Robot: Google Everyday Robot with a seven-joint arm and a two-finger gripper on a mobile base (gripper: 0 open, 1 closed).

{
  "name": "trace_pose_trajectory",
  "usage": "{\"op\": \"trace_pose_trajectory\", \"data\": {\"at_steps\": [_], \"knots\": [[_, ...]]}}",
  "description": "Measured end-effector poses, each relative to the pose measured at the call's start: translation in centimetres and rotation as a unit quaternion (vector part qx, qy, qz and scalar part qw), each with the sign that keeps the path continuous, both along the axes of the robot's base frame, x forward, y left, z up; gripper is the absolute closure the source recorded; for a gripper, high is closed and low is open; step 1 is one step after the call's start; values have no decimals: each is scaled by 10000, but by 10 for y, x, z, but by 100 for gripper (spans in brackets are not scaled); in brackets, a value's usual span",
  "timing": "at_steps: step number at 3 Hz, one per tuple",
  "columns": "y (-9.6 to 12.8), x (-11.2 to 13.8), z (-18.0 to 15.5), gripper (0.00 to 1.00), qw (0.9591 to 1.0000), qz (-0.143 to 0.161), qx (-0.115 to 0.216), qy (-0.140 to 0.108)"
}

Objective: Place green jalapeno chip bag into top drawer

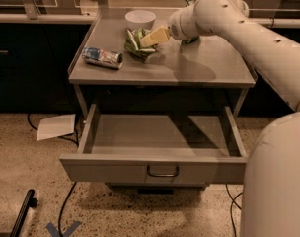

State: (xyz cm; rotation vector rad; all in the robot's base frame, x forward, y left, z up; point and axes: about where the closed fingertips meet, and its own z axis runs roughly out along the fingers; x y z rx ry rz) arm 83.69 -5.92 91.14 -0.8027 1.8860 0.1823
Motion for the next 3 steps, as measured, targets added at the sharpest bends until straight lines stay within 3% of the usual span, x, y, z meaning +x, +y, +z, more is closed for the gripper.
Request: {"op": "trace_pose_trajectory", "data": {"at_steps": [1,3], "knots": [[8,6,-17,0,9993,93,200,293],[24,22,-48,0,9966,272,477,612]]}}
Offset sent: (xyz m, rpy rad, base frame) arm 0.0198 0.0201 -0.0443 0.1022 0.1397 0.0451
